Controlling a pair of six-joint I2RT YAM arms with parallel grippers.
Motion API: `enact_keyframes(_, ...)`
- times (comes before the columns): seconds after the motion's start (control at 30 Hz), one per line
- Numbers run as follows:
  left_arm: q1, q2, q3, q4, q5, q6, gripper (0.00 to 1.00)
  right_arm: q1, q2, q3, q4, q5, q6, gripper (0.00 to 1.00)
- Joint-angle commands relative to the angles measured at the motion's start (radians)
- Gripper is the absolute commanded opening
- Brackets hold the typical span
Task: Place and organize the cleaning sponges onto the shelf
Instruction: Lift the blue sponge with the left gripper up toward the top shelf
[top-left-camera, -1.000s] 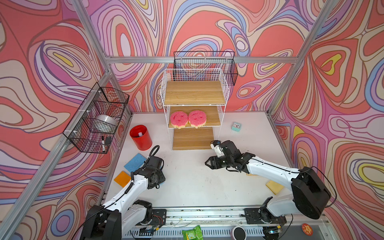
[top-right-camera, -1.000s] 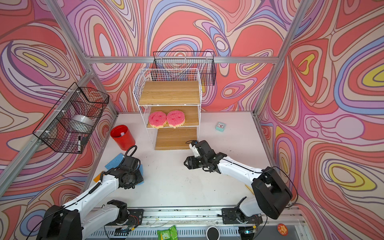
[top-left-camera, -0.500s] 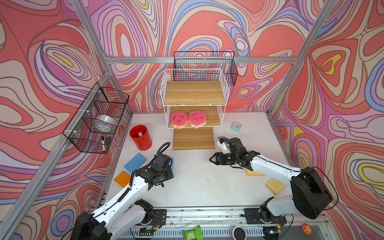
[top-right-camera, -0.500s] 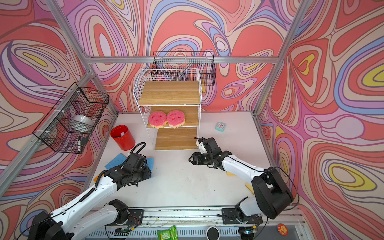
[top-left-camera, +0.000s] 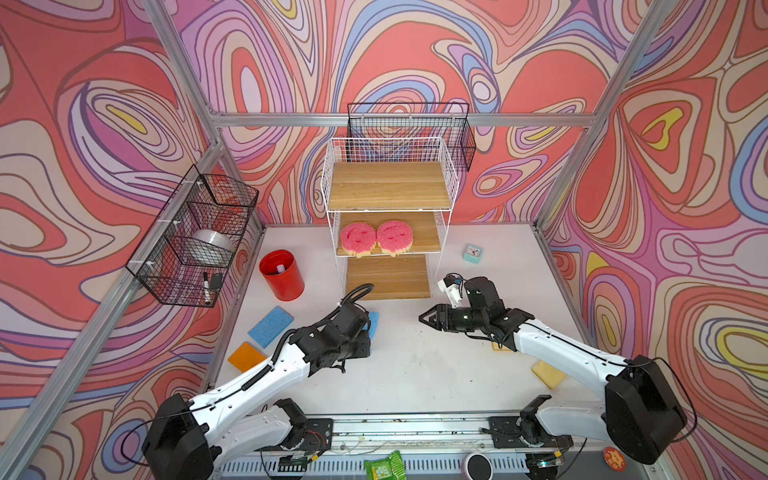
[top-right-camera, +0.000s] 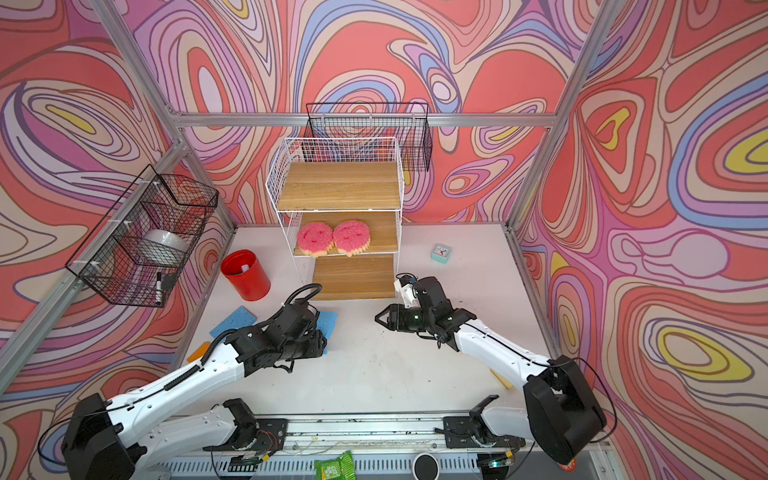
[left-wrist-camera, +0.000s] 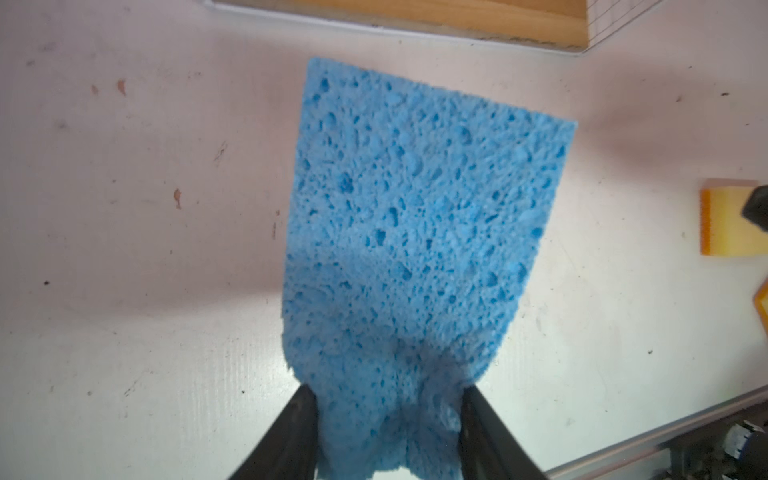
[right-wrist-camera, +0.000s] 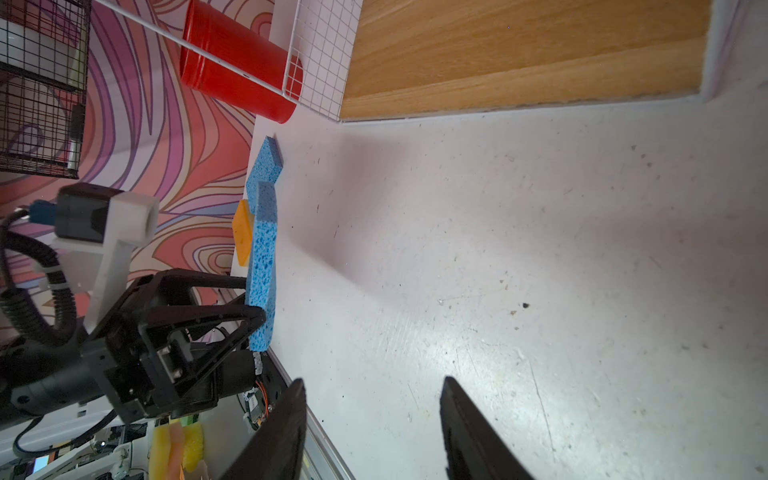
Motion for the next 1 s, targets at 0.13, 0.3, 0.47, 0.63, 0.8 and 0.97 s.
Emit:
enact_keyframes(0.13, -0.013, -0.019, 0.238, -0.174, -0.086, 0.127, 0.52, -0.003, -0.097, 0.024, -0.113, 0.069, -0.019, 0.55)
enact_keyframes(0.3, -0.015, -0.028, 0.44, -0.337, -0.098, 0.186, 0.52, -0.003, -0.119, 0.036, -0.143, 0.091, -0.028, 0.56)
enact_keyframes(0.47, -0.023, -0.021, 0.63, -0.454, -0.111, 0.218, 0.52, -0.002, -0.123, 0.059, -0.171, 0.093, -0.047, 0.56)
enact_keyframes(0.63, -0.024, -0.014, 0.786, -0.537, -0.123, 0.248, 0.52, -0.002, -0.138, 0.069, -0.191, 0.105, -0.064, 0.56)
enact_keyframes(0.8, -0.024, 0.066, 0.994, -0.618, -0.164, 0.313, 0.52, -0.003, -0.14, 0.069, -0.19, 0.099, -0.066, 0.56)
enact_keyframes(0.97, -0.024, 0.235, 1.312, -0.707, -0.175, 0.395, 0.52, -0.003, -0.142, 0.07, -0.186, 0.092, -0.064, 0.56)
